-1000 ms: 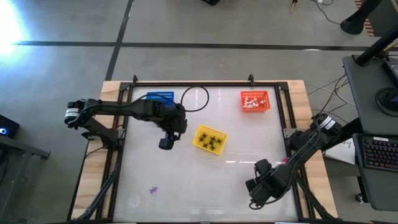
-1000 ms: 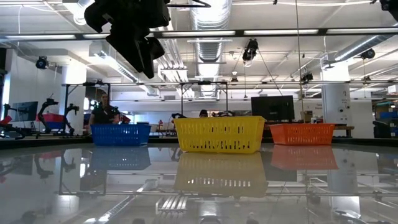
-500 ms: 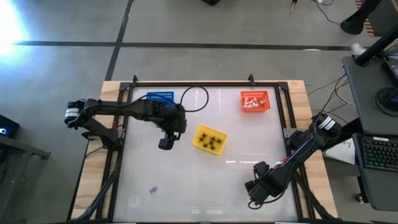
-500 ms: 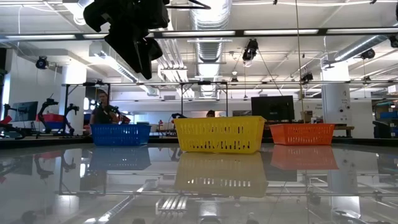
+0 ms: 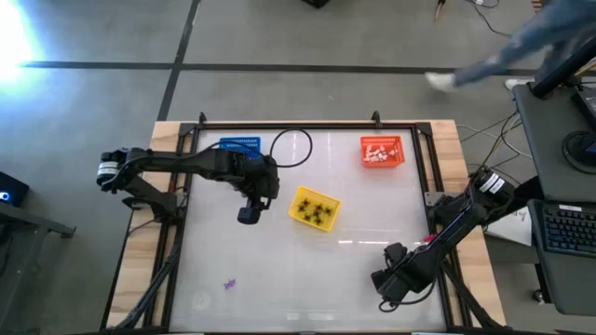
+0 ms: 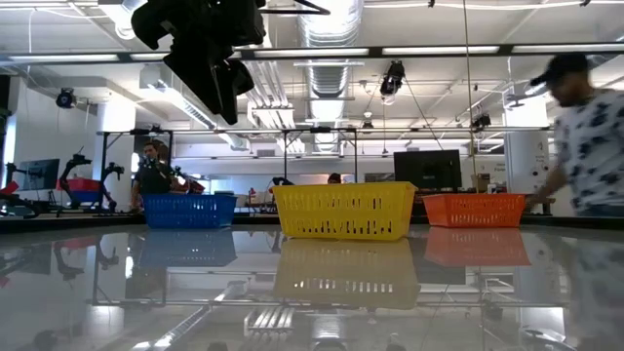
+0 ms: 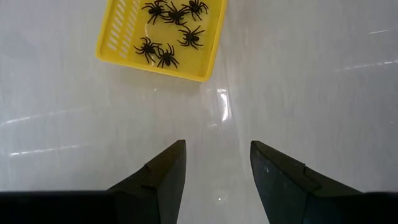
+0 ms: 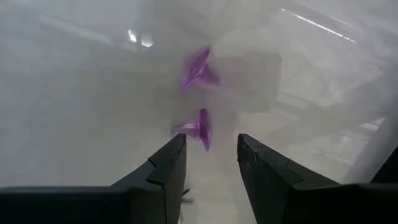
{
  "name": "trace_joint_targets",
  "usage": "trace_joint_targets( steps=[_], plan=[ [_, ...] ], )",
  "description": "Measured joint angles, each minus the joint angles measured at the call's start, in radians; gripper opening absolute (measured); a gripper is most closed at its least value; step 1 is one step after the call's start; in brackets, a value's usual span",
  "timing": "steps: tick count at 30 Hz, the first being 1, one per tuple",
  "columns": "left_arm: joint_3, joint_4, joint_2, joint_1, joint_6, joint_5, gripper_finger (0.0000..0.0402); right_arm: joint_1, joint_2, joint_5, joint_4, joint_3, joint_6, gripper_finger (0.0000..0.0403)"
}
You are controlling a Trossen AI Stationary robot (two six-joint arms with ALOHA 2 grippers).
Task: Sort Halloween decoration
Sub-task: Put the purple witch hat toy into the blue bin
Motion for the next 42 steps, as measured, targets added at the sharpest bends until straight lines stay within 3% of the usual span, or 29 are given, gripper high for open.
trace_joint_targets(
  steps=[6, 23, 38, 42],
  plan=[
    [0.0, -0.001, 0.0, 0.0, -0.018, 0.0, 0.0162, 0.0, -0.012, 0.004, 0.072, -0.047, -0.001, 0.0123],
    [0.0, -0.001, 0.0, 0.0, -0.028, 0.0, 0.0162, 0.0, -0.013, 0.029, 0.073, -0.043, 0.0, 0.0014],
    [0.0, -0.032, -0.014, 0.0, -0.021, -0.002, 0.0162, 0.0, -0.013, 0.037, 0.038, 0.074, 0.007, 0.0009],
    [0.0, -0.084, -0.05, 0.002, -0.01, -0.09, 0.0162, -0.005, -0.013, 0.133, 0.033, 0.121, 0.007, 0.0009]
  ],
)
